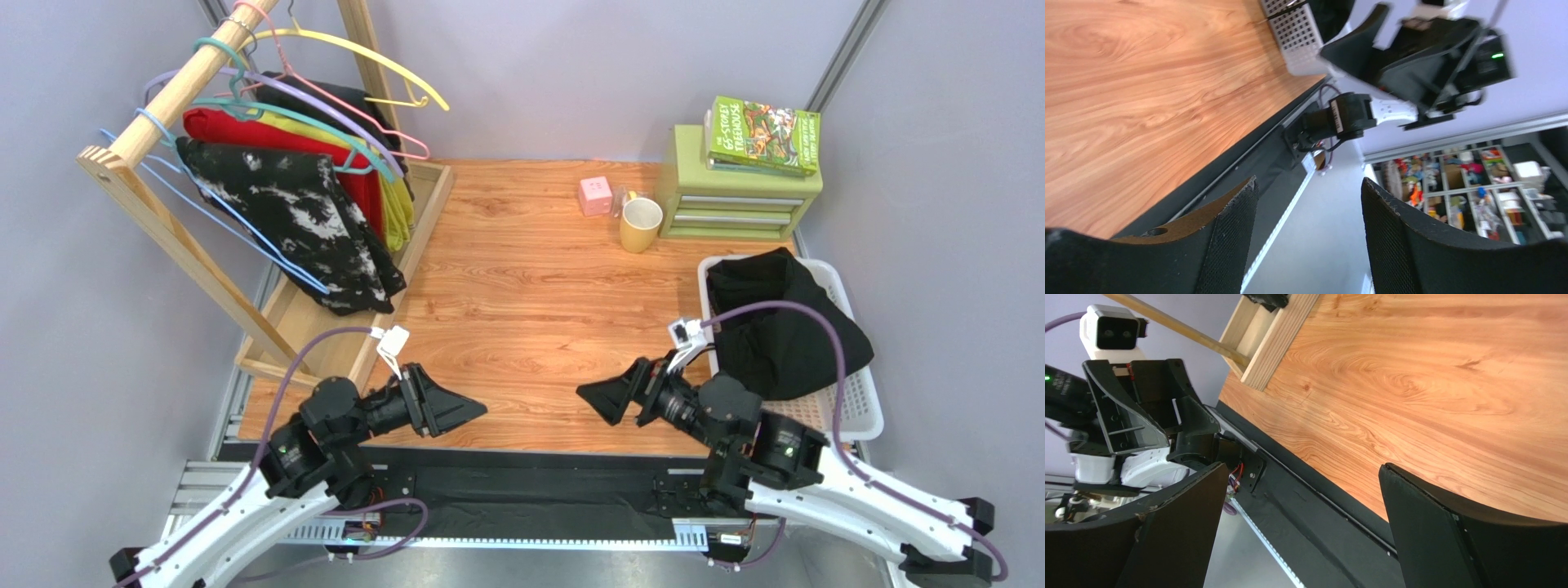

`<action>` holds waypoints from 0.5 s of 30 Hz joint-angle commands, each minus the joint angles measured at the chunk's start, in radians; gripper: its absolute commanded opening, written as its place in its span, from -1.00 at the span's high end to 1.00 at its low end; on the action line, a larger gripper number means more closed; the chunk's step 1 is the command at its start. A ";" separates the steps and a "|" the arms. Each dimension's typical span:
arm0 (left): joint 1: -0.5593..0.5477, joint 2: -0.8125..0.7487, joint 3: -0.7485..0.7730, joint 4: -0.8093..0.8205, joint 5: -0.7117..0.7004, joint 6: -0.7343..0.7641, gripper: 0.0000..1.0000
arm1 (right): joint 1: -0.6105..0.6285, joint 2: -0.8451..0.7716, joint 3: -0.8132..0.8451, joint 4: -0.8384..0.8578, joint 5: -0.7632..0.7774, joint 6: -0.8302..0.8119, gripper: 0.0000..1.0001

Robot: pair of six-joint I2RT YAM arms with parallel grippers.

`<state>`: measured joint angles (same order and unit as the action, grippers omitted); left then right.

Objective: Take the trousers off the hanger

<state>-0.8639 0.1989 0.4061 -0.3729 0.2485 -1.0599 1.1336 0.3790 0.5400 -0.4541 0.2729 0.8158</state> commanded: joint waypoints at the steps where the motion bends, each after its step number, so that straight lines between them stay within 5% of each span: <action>1: -0.003 -0.149 -0.192 0.504 0.038 -0.114 -0.38 | 0.000 -0.120 -0.277 0.349 -0.096 0.034 -1.00; 8: -0.003 -0.322 -0.513 0.787 -0.004 -0.181 -0.41 | 0.000 -0.360 -0.533 0.488 -0.107 -0.018 -1.00; 15: -0.003 -0.291 -0.530 0.858 0.034 -0.147 -0.46 | 0.000 -0.391 -0.621 0.459 -0.029 0.057 -1.00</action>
<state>-0.8639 0.0071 0.0311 0.3519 0.2691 -1.2144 1.1336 0.0093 0.0330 -0.0490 0.1776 0.8326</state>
